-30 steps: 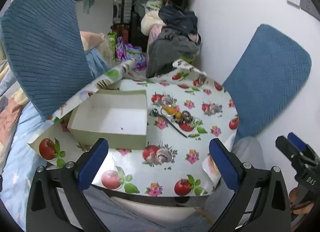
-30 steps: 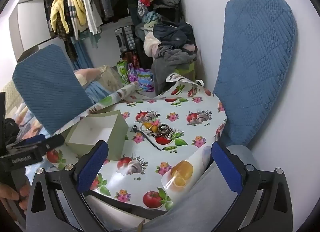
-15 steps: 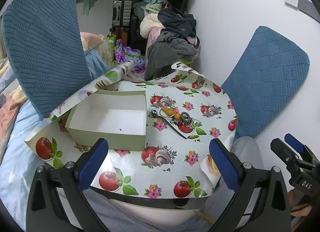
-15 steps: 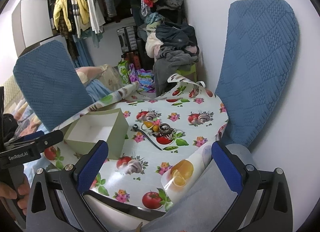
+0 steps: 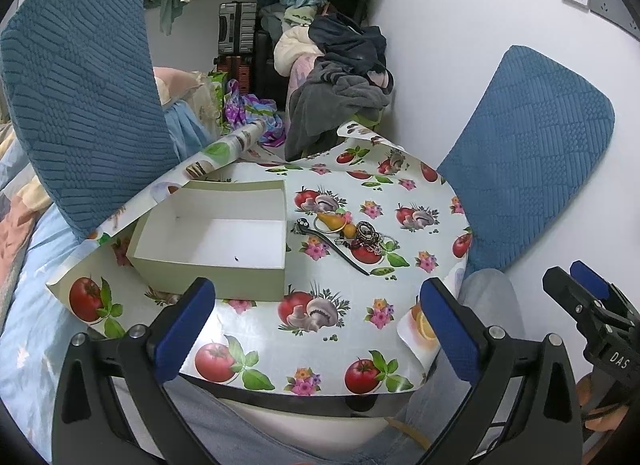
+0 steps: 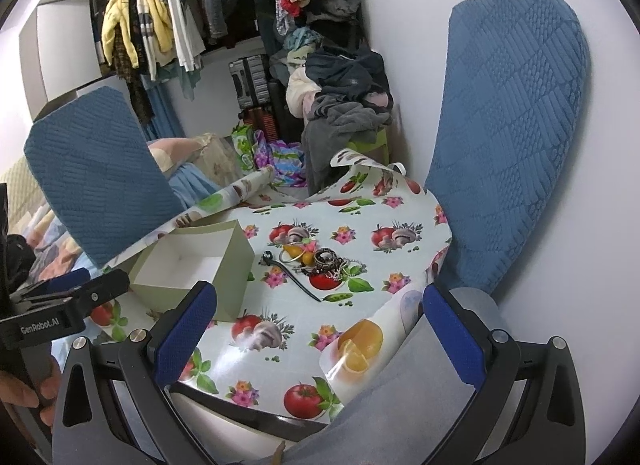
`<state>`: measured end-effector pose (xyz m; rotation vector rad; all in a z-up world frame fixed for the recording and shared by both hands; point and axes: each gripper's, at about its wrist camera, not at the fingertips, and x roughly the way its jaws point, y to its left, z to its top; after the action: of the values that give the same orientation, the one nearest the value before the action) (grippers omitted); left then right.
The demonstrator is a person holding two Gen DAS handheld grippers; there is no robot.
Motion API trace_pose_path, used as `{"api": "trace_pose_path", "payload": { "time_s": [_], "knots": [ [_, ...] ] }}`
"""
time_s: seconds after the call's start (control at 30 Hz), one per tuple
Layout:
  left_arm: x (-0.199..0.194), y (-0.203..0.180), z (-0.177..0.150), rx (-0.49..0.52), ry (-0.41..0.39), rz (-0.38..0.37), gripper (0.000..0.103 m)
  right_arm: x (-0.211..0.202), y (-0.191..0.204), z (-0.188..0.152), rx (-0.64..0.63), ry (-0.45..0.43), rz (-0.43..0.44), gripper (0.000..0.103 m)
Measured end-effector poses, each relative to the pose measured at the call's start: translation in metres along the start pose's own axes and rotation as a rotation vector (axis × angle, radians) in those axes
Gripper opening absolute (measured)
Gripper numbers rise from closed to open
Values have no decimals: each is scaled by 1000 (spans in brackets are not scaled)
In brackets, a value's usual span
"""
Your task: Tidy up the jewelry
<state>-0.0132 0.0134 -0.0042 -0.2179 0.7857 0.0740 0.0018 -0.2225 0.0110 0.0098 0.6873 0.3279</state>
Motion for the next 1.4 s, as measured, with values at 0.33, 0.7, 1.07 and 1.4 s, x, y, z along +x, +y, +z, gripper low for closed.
{"api": "trace_pose_path", "payload": {
  "time_s": [0.33,0.7,1.07,1.4],
  "knots": [
    [1,-6,-3,12,5,-2,102,0,-4,-1,-11,1,6,103],
    [2,-10,-4,-3,0,-1,102,4,1,-6,-20,14,16,103],
    [15,-10,-9,11,23,4,102,11,-4,-8,-1,0,22,95],
    [28,-14,-12,1,34,13,102,30,-11,-7,-9,11,29,83]
  ]
}}
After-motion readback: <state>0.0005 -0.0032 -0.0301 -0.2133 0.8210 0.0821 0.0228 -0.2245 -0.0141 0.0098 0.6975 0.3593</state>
